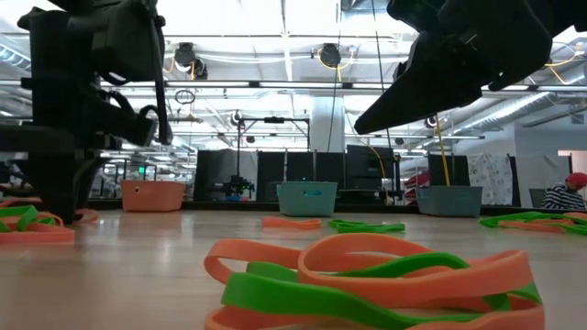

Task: Sort rubber bands into baskets
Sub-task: Put the orange rubber band into the orange bin

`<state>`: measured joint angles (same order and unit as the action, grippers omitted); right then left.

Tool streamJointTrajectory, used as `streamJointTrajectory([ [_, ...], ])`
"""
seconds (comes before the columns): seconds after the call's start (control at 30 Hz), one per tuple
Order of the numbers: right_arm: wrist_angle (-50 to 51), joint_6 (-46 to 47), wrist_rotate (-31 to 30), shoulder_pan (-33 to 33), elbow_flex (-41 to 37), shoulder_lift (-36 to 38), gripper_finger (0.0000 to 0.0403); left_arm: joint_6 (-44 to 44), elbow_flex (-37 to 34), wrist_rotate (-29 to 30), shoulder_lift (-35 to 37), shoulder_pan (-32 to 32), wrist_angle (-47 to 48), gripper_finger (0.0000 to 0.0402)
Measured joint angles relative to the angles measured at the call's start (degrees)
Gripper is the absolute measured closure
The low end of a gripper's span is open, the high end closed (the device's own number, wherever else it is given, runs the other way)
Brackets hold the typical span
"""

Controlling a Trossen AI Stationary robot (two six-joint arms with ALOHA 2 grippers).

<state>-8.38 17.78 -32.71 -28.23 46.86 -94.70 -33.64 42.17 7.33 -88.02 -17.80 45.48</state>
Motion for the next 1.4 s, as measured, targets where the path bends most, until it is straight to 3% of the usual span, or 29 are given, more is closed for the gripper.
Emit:
streamJointTrajectory([
  [0.17,0.02,0.00,0.00,0.00,-0.01,0.00,0.0245,1.07,0.05,-0.05,-0.36,0.02,0.06,0.0300],
  [0.37,0.02,0.00,0.00,0.00,0.01,0.00,0.0245,2.14,0.17,-0.74,-0.44,-0.03,-0.25,0.0388],
  [0.57,0.00,0.00,0.00,0.00,0.01,0.00,0.0245,3.96,2.00,2.60,1.24,0.16,0.27,0.0397],
  [0.9,-0.02,0.00,0.00,0.00,0.01,0.00,0.0245,4.43,5.01,11.61,12.75,1.82,4.25,0.0399],
  [1.1,-0.16,-0.02,0.00,0.00,0.01,0.00,0.0245,7.08,5.01,21.44,15.82,8.68,6.67,0.0400],
  [1.4,-0.37,-0.20,0.00,0.00,0.01,0.02,0.0245,16.16,5.01,23.66,15.85,30.14,3.30,0.0400],
])
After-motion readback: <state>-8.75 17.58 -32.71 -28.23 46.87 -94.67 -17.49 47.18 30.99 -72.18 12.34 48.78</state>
